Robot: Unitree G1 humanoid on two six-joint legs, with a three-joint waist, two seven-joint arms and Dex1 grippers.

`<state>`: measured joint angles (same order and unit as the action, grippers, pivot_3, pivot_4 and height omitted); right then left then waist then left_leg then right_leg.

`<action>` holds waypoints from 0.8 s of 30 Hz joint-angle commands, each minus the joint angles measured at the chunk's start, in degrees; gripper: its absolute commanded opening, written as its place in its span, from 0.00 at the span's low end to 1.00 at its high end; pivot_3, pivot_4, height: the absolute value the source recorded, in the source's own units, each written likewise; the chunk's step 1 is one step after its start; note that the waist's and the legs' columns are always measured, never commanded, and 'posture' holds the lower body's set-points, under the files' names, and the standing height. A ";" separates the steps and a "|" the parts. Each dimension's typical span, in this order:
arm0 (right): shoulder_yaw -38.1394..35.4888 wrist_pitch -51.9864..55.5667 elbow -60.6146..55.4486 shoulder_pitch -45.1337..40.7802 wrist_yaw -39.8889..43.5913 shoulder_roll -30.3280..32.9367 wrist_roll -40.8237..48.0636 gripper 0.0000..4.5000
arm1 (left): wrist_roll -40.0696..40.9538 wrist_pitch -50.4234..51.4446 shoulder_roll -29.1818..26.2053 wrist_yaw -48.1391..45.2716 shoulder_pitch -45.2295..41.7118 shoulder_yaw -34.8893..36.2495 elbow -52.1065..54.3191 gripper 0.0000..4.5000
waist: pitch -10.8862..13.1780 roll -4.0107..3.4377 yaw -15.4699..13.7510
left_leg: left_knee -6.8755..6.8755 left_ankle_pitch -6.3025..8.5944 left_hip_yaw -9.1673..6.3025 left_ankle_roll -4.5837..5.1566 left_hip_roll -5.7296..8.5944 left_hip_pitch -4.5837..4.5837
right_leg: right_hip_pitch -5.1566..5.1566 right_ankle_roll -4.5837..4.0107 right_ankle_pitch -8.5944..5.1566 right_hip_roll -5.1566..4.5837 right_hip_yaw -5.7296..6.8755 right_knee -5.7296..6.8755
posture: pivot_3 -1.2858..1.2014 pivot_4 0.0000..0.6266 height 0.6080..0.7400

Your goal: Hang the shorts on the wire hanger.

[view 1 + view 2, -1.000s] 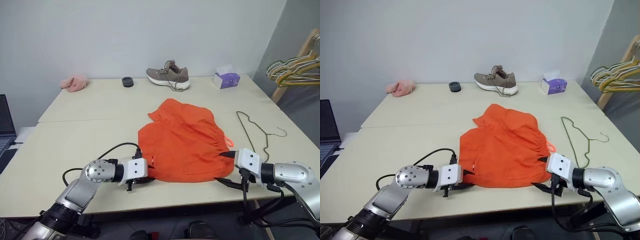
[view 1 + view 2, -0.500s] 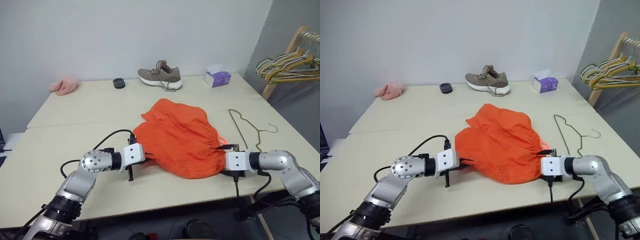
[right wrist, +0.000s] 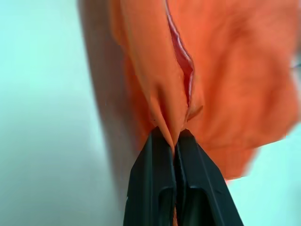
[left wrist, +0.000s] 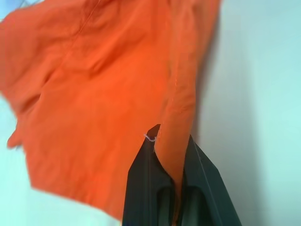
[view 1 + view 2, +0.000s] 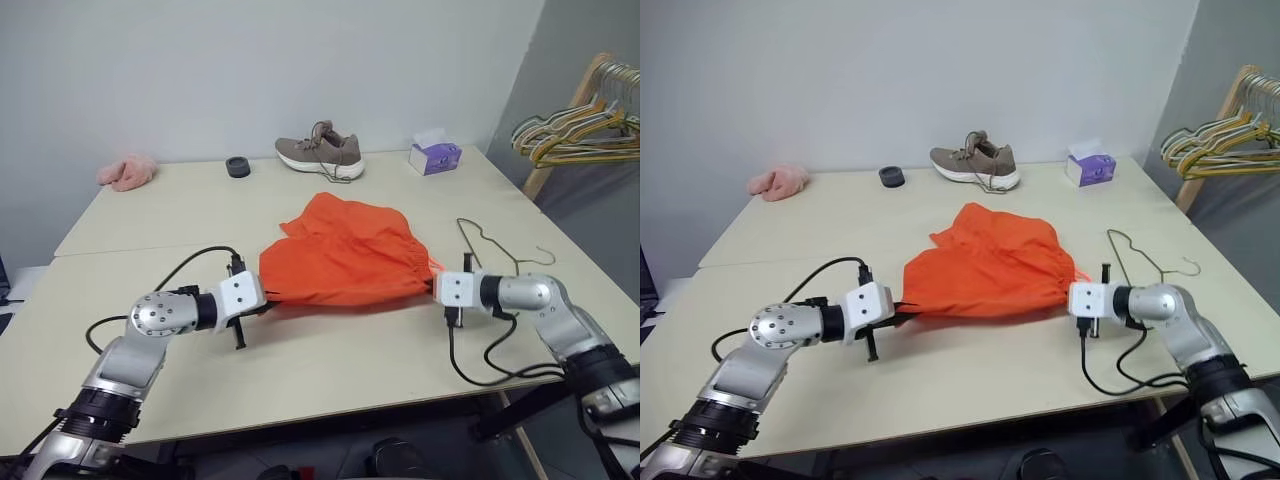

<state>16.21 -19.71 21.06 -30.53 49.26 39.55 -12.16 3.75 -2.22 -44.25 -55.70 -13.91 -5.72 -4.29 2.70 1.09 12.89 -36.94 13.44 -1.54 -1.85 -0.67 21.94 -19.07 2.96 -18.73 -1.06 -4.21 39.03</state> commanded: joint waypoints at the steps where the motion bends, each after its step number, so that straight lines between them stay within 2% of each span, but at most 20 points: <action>1: -2.67 -1.52 2.35 -6.26 -1.07 -1.05 1.74 0.01 | 1.89 0.34 -1.21 1.21 -4.22 4.85 -1.88 0.00 | 0.00 0.00 -0.01 | 0.00 0.00 -0.01 0.00 0.00 0.03 | -0.01 -0.01 0.00 0.00 0.02 0.00 | 0.43 0.00 1.00; 4: -2.32 1.22 6.90 -12.91 3.88 -2.13 3.78 0.01 | 5.11 5.89 0.01 -0.07 -9.22 5.71 -3.44 0.00 | 0.04 -0.01 -0.19 | -0.01 0.00 -0.03 0.00 0.06 0.06 | -0.02 -0.01 0.01 -0.07 0.06 0.00 | 0.43 0.00 1.00; 6: -1.96 3.30 11.88 -18.28 6.73 -3.37 4.61 0.01 | 4.95 8.17 1.24 0.06 -14.33 5.06 -7.47 0.00 | 0.05 -0.01 -0.23 | -0.04 0.00 -0.08 0.01 0.09 0.07 | 0.01 0.01 0.03 -0.08 0.10 0.00 | 0.43 0.00 1.00; 8: -1.30 2.61 19.03 -24.66 6.10 -5.16 3.10 0.01 | 2.67 7.38 2.87 2.44 -20.96 4.29 -14.60 0.00 | 0.04 0.00 -0.12 | -0.04 -0.01 -0.12 0.01 0.11 0.04 | 0.03 0.03 0.05 -0.08 0.13 0.00 | 0.43 0.00 1.00; 10: 0.62 -1.04 30.18 -34.90 -1.69 -7.69 -2.30 0.01 | -1.85 3.29 5.19 9.39 -32.46 3.59 -26.69 0.00 | 0.15 -0.02 0.06 | -0.05 -0.01 -0.14 0.01 0.12 0.03 | 0.03 0.03 0.05 -0.08 0.15 0.05 | 0.43 0.00 1.00; 12: 2.62 -4.08 40.41 -46.77 -15.78 -10.27 -8.43 0.01 | -6.56 -2.41 6.24 21.14 -46.99 3.93 -40.44 0.00 | 0.72 0.05 0.78 | -0.12 -0.09 -0.22 0.07 0.16 0.10 | -0.07 0.17 0.19 -0.08 0.17 0.13 | 0.42 0.00 1.00; 14: 4.11 -6.54 46.18 -56.14 -27.97 -11.61 -12.82 0.01 | -10.97 -9.50 4.36 30.78 -58.32 3.46 -49.67 0.00 | 0.89 0.08 1.88 | -0.13 -0.24 -0.36 0.04 0.21 0.63 | -0.62 0.22 0.37 -0.21 0.16 0.19 | 0.42 0.00 1.00; 15: 4.79 -7.77 47.90 -58.86 -31.78 -11.88 -14.31 0.01 | -12.64 -12.53 3.41 33.63 -61.68 2.89 -52.55 0.00 | 0.87 0.09 2.35 | -0.13 -0.32 -0.37 -0.10 0.29 1.25 | -1.37 0.31 0.43 -0.42 0.12 0.41 | 0.42 0.00 1.00; 17: 6.49 -10.30 49.99 -63.38 -39.14 -12.01 -17.66 0.01 | -16.66 -18.94 0.94 39.07 -67.28 1.12 -56.02 0.00 | 0.78 0.06 3.58 | 0.00 -0.36 -0.34 -0.19 0.33 1.76 | -2.00 0.54 0.28 -0.62 0.13 0.50 | 0.42 0.00 1.00; 18: 7.41 -12.18 50.12 -66.16 -44.73 -11.51 -19.89 0.01 | -21.78 -23.69 -1.91 43.89 -70.66 -1.44 -55.82 0.00 | 0.72 0.06 4.28 | 0.12 -0.39 -0.30 -0.34 0.32 1.91 | -2.28 0.60 0.24 -0.69 0.12 0.66 | 0.42 0.00 1.00; 21: 9.57 -16.98 50.11 -69.45 -55.89 -10.07 -24.71 0.01 | -34.23 -33.21 -7.90 55.18 -75.51 -8.10 -55.00 0.00 | 0.73 0.05 5.35 | 0.87 -0.38 -0.14 -0.42 0.38 1.94 | -2.66 0.73 0.16 -0.92 0.11 0.88 | 0.42 0.00 1.00; 24: 11.28 -21.11 49.78 -68.09 -60.59 -9.45 -27.60 0.01 | -41.61 -37.87 -11.01 62.12 -75.75 -12.16 -54.68 0.00 | 0.76 0.03 5.49 | 0.92 -0.31 -0.04 -0.29 0.48 2.00 | -2.78 0.79 0.05 -1.01 0.09 0.92 | 0.43 0.00 1.00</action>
<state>26.74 -38.35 71.21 -97.68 -7.87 29.42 -38.31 -33.97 -37.46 -54.09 2.26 -88.46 -16.33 -59.53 3.46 1.13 18.37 -36.05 13.15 -1.54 -2.07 -0.08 23.94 -21.85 3.73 -18.77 -2.13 -4.13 39.91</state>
